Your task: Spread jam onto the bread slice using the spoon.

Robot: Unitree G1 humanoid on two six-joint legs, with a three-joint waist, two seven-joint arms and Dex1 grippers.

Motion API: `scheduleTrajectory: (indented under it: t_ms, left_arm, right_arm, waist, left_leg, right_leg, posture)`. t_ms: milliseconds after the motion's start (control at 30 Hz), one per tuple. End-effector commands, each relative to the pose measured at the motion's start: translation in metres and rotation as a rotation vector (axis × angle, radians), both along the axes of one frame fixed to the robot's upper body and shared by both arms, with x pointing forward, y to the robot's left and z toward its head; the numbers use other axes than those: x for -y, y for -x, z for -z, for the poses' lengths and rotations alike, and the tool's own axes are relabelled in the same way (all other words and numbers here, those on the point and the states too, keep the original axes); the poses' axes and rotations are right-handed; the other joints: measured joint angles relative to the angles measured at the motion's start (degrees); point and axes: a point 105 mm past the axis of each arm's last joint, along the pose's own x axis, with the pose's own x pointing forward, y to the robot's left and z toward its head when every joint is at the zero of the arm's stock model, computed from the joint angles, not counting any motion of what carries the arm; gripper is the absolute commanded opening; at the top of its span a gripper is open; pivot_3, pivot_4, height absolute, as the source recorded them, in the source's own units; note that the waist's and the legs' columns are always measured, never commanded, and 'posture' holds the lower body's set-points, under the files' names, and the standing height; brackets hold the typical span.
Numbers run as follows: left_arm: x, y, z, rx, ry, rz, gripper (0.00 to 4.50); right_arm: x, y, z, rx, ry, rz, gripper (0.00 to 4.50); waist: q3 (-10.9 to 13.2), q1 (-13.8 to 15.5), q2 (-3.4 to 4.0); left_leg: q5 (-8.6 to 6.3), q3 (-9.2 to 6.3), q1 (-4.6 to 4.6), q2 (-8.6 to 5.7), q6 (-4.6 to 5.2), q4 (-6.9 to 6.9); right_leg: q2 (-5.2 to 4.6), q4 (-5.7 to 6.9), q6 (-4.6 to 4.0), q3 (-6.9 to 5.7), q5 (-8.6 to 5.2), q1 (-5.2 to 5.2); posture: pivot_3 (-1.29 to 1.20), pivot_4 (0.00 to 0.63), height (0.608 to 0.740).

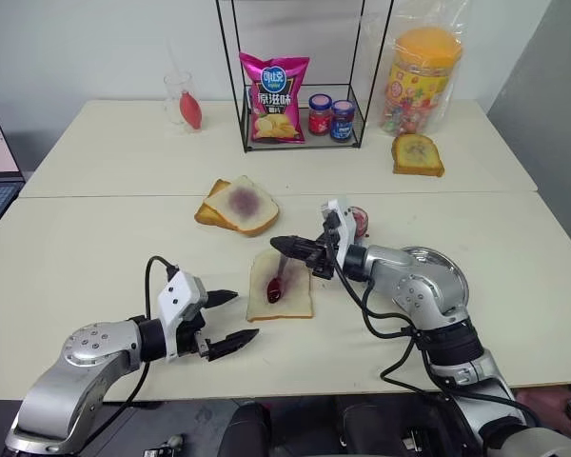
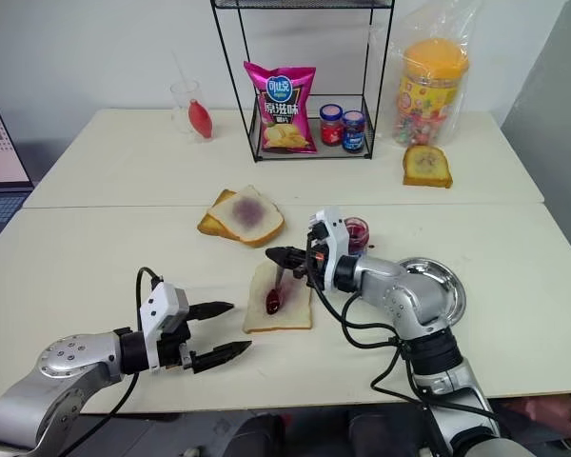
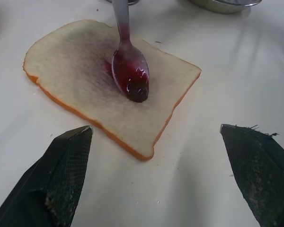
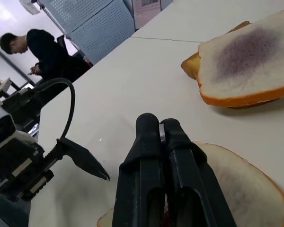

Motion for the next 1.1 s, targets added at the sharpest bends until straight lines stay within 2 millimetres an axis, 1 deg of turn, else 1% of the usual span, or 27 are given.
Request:
scheduleTrajectory:
  t_ms: [33, 400, 467, 533, 600, 633, 733, 800, 867, 967, 1100]
  left_arm:
    - [0.0, -0.002, -0.006, 0.033, -0.014, 0.016, 4.5]
    - [0.002, -0.005, -0.006, 0.035, -0.014, 0.034, 4.5]
    - [0.002, -0.006, -0.006, 0.035, -0.014, 0.037, 4.5]
    - [0.002, -0.005, -0.006, 0.034, -0.014, 0.04, 4.5]
    - [0.002, -0.005, -0.006, 0.033, -0.014, 0.045, 4.5]
    - [0.002, -0.005, -0.006, 0.033, -0.014, 0.047, 4.5]
    - [0.001, -0.003, -0.005, 0.026, -0.014, 0.05, 4.5]
    - [0.001, 0.001, -0.003, 0.004, -0.011, 0.059, 4.5]
    - [0.002, 0.008, -0.002, -0.031, 0.006, 0.075, 4.5]
    - [0.001, 0.015, -0.002, -0.069, 0.027, 0.08, 4.5]
    - [-0.002, 0.017, 0.0, -0.077, 0.017, 0.072, 4.5]
  right_arm:
    - [0.007, -0.009, -0.02, 0.135, -0.011, 0.03, 0.03]
    - [0.02, -0.022, -0.042, 0.219, -0.038, 0.112, 0.03]
    - [0.024, -0.023, -0.05, 0.194, -0.08, 0.128, 0.03]
    - [0.026, -0.023, -0.053, 0.17, -0.105, 0.131, 0.03]
    - [0.027, -0.019, -0.055, 0.061, -0.177, 0.114, 0.03]
    - [0.027, -0.016, -0.054, 0.033, -0.185, 0.094, 0.03]
    - [0.032, -0.006, -0.042, -0.106, -0.215, 0.063, 0.03]
    - [0.03, 0.0, -0.037, -0.185, -0.243, 0.036, 0.03]
    - [0.027, 0.002, -0.03, -0.262, -0.262, 0.048, 0.03]
    - [0.019, 0.004, -0.02, -0.319, -0.271, 0.054, 0.03]
    - [0.012, 0.001, -0.008, -0.365, -0.27, 0.072, 0.03]
  waist:
    - [0.0, 0.0, -0.01]
    - [0.0, 0.1, 0.0]
    - [0.0, 0.1, 0.0]
    - [0.0, 0.1, 0.0]
    - [0.0, 0.1, 0.0]
    - [0.0, 0.1, 0.0]
    - [0.0, 0.1, 0.0]
    - [0.0, 0.1, -0.01]
    - [0.0, 0.0, 0.0]
    - [0.0, -0.1, 0.0]
    - [0.0, -0.1, -0.01]
  left_leg:
    - [0.0, -0.01, 0.0, 0.0, 0.0, 0.01]
    - [0.0, -0.05, 0.0, 0.0, 0.0, 0.0]
    - [0.0, -0.06, 0.0, 0.0, -0.01, -0.01]
    - [0.0, -0.05, 0.0, 0.0, -0.01, -0.01]
    - [0.0, -0.06, 0.0, 0.0, -0.01, -0.01]
    - [0.0, -0.08, 0.0, 0.0, -0.01, -0.01]
    - [0.0, -0.09, -0.01, 0.0, 0.0, -0.02]
    - [0.0, -0.1, -0.01, 0.0, -0.01, -0.02]
    - [0.0, -0.1, -0.01, 0.0, -0.01, -0.03]
    - [0.0, -0.08, -0.01, 0.01, 0.0, -0.03]
    - [0.0, -0.12, 0.01, 0.02, 0.0, -0.02]
  right_leg:
    - [0.0, 0.0, 0.0, -0.01, 0.0, 0.01]
    - [0.0, 0.01, -0.01, -0.04, 0.01, 0.02]
    - [0.0, 0.01, -0.03, -0.05, 0.02, 0.02]
    - [0.0, 0.01, -0.12, -0.04, 0.07, 0.02]
    - [0.0, 0.01, -0.26, -0.05, 0.15, 0.03]
    - [0.0, 0.02, -0.26, -0.06, 0.15, 0.03]
    - [0.0, 0.03, -0.28, -0.07, 0.16, 0.02]
    - [0.0, 0.03, -0.28, -0.08, 0.16, 0.03]
    - [0.0, 0.02, -0.28, -0.07, 0.16, 0.03]
    - [0.0, 0.03, -0.26, -0.06, 0.15, 0.02]
    - [0.02, 0.03, -0.04, -0.09, -0.01, 0.03]
  posture:
    - [0.0, 0.15, 0.74]
    - [0.0, 0.15, 0.74]
    - [0.0, 0.15, 0.74]
    - [0.0, 0.15, 0.74]
    - [0.0, 0.15, 0.74]
    - [0.0, 0.15, 0.74]
    - [0.0, 0.15, 0.74]
    - [0.0, 0.15, 0.74]
    - [0.0, 0.15, 0.74]
    - [0.0, 0.15, 0.74]
    - [0.0, 0.15, 0.74]
